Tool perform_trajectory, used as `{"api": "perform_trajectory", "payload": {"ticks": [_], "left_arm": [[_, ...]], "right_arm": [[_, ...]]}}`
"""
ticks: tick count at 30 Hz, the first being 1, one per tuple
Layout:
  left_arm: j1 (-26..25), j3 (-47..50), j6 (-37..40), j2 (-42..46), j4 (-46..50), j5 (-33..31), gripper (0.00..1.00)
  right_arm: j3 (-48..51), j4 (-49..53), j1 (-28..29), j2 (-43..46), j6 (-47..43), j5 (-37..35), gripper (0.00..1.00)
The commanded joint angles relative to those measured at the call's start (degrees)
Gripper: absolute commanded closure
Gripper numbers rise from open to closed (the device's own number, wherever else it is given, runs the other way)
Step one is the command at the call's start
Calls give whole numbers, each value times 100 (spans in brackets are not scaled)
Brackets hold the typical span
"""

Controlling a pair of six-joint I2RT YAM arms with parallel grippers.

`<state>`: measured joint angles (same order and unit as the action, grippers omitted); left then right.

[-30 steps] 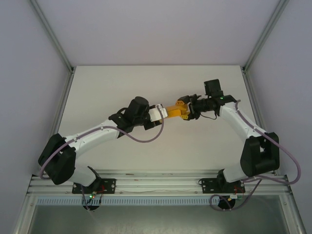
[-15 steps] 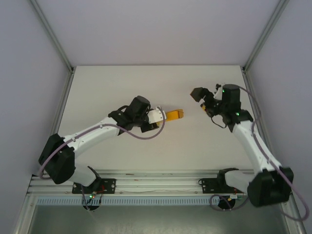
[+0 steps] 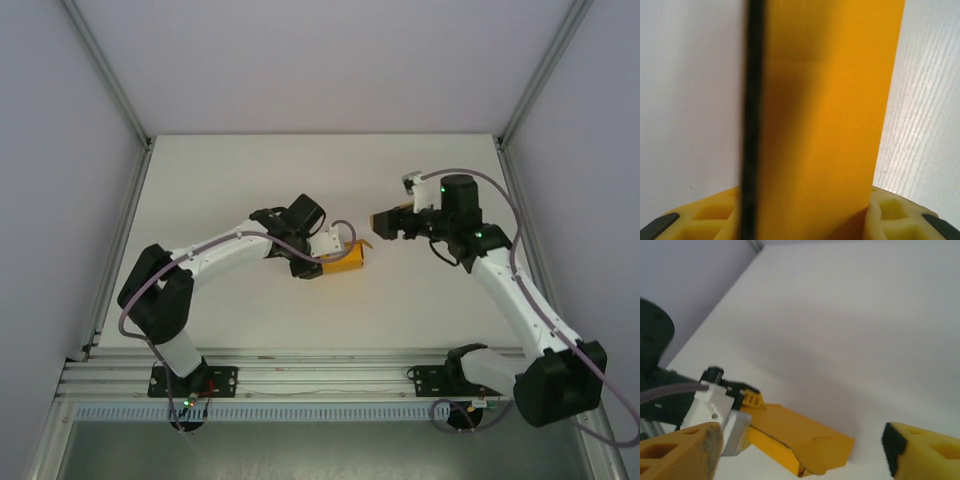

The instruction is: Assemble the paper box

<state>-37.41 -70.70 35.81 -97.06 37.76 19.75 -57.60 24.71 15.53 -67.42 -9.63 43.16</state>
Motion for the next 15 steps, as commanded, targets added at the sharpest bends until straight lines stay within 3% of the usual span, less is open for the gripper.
{"api": "perform_trajectory", "payload": {"ticks": [1,9,15], "left_arm": [[76,-202,-88,-192,425,221,63],[144,-508,-63,-545,623,360,63],[172,-591,-29,-613,697,435,63]], "right_arm": [[-320,984,182,-297,-1031,-284,26],[-546,1202,621,-1078,-1572,-418,44],[-621,984,706,-1312,-1484,-887,55]]}}
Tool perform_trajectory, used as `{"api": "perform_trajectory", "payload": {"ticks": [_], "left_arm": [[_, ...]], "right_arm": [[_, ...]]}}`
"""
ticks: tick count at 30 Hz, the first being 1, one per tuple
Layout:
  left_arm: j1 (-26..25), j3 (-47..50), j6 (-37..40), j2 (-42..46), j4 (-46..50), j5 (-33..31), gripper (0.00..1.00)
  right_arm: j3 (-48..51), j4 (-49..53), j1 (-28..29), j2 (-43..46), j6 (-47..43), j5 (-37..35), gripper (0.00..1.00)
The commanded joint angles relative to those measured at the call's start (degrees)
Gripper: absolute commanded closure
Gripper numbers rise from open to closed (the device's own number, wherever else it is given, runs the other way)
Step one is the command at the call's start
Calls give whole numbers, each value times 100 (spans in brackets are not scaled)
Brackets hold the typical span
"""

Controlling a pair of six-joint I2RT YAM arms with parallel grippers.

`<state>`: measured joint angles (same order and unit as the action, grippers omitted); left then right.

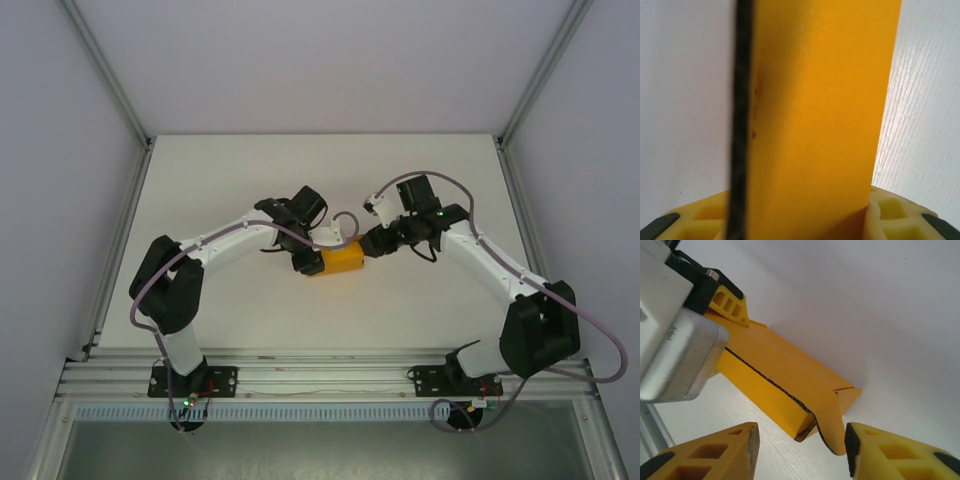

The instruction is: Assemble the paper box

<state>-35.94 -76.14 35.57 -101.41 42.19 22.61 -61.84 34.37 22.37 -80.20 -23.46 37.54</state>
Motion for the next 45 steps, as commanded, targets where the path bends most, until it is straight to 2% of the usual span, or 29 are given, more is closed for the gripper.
{"api": "perform_trajectory", "payload": {"ticks": [1,5,8,12,14,19,22,26,29,34,39,45], "left_arm": [[28,-49,-1,-187,261,148,63],[37,-99,-21,-237,289,135,63],[35,-151,-19,-296,289,148,63],[35,-242,-52,-376,307,146,63],[39,-307,-114,-427,315,65,63],[35,-409,-313,-551,264,37,64],[37,-387,-330,-561,229,111,63],[35,-472,-332,-600,274,59,63],[35,-434,-383,-569,185,49,63],[34,-355,-366,-508,96,25,63],[35,-426,-461,-553,78,-77,63],[35,-409,-499,-546,-42,-29,61]], "right_arm": [[-210,0,22,-60,-87,-344,58],[-180,-253,39,-213,1,-323,69],[-196,-493,42,-332,216,-442,73],[-238,-635,81,-368,485,-506,90],[-281,-580,137,-314,729,-649,95],[-253,-445,384,-254,1734,-1002,98],[93,-896,658,-148,2386,-1772,99],[479,-1608,836,-6,3293,-2304,100],[934,-2206,896,101,3600,-2445,100],[1570,-2879,940,221,3467,-2538,100],[1930,-3160,984,250,3900,-2648,100],[2541,-3656,1334,441,3813,-3348,100]]}}
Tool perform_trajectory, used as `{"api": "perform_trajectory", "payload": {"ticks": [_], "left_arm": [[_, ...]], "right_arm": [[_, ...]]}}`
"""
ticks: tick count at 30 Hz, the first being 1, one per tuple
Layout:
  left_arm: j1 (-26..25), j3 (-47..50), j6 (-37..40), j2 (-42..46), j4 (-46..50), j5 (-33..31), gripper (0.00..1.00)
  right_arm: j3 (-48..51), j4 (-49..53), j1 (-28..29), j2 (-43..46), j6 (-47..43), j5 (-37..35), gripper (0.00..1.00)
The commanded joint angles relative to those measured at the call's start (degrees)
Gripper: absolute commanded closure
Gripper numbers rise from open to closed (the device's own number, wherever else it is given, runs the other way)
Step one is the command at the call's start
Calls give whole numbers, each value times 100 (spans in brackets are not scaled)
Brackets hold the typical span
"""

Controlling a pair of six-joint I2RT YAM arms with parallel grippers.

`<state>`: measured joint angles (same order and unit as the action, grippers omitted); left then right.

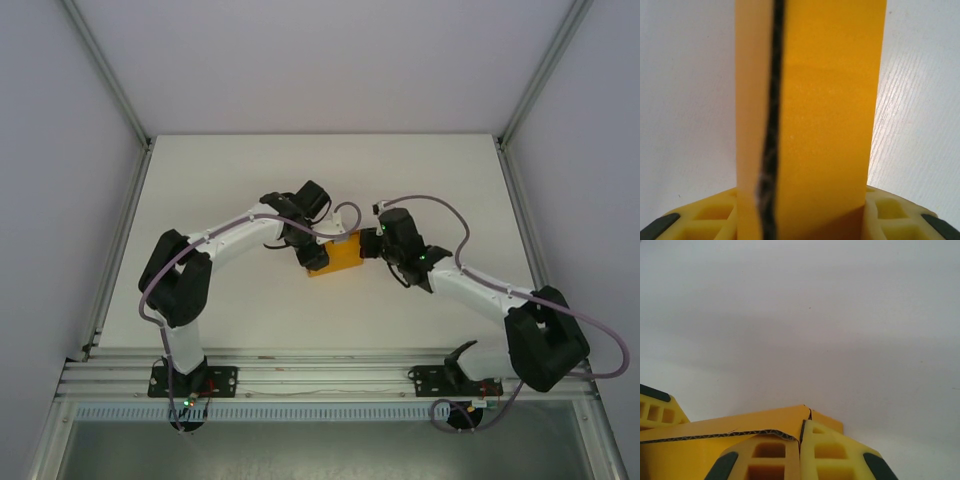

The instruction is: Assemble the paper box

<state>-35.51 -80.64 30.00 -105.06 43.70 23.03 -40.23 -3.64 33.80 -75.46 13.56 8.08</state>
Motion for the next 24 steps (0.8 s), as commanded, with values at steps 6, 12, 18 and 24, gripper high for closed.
{"api": "perform_trajectory", "payload": {"ticks": [6,12,18,24], "left_arm": [[-9,-12,-11,-181,-251,-202,59],[-5,-92,-228,-48,-343,-231,42],[-42,-7,-793,382,-595,-401,0],[-70,521,-1735,1121,-1057,-722,0]], "right_arm": [[758,29,386,155,-275,-551,100],[641,135,398,99,-71,-851,100],[624,77,489,175,-177,-987,100],[510,112,564,-11,-195,-1159,100]]}}
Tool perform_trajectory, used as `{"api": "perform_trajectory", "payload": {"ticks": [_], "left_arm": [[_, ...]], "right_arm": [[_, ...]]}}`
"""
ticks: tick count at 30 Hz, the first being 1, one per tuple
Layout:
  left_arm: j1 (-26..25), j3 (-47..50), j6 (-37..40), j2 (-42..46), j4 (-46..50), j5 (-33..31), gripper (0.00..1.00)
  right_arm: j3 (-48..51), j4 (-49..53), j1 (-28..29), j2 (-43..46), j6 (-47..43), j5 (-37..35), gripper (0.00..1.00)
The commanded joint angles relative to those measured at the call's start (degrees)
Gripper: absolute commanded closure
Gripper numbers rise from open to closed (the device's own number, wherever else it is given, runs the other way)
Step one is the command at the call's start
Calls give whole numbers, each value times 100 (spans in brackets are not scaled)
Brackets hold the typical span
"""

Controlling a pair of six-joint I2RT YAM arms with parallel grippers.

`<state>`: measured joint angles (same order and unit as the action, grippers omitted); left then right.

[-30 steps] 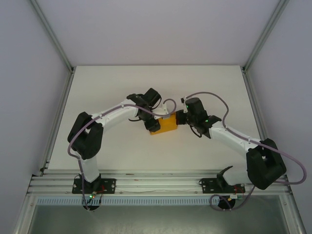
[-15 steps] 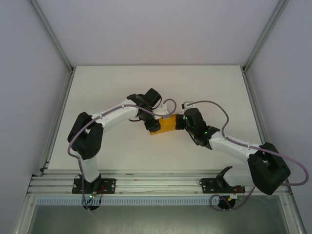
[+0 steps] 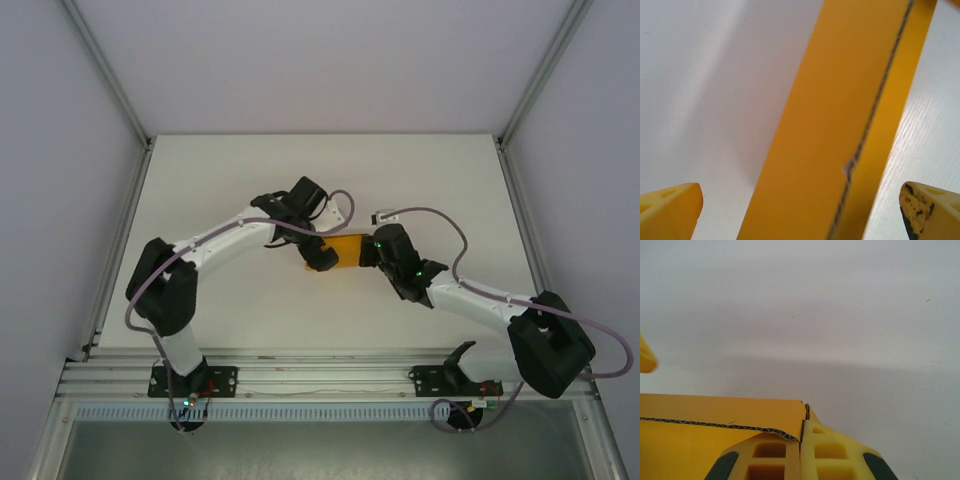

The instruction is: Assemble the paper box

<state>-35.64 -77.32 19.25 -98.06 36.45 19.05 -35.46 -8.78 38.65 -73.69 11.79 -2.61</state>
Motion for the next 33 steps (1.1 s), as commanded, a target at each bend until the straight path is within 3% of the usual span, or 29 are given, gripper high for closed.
{"api": "perform_trajectory", "payload": {"ticks": [1,4,7,9,12,18,24,28,33], "left_arm": [[-58,273,-880,537,-391,-493,0],[-53,377,-1532,839,-321,-1181,3],[-51,528,-1930,1036,-235,-1495,21],[-49,687,-2110,1107,-270,-1500,34],[-51,782,-2239,1066,-299,-1429,45],[-49,690,-2276,910,-267,-1450,55],[-49,538,-2279,655,-175,-1458,73],[-47,419,-2508,591,-45,-1510,99],[-57,442,-2897,751,-46,-1384,100]], "right_arm": [[27,599,86,-198,-10,-94,100],[-16,629,78,-214,-18,-59,100],[-80,717,97,-275,-11,-55,100],[-100,711,103,-329,6,-64,100],[-125,744,99,-381,35,-63,100],[-230,986,112,-327,-37,-66,100],[-246,1019,108,-312,-70,-29,100],[-253,1032,116,-374,-27,-20,100],[-336,1184,257,-448,-115,-200,100]]}}
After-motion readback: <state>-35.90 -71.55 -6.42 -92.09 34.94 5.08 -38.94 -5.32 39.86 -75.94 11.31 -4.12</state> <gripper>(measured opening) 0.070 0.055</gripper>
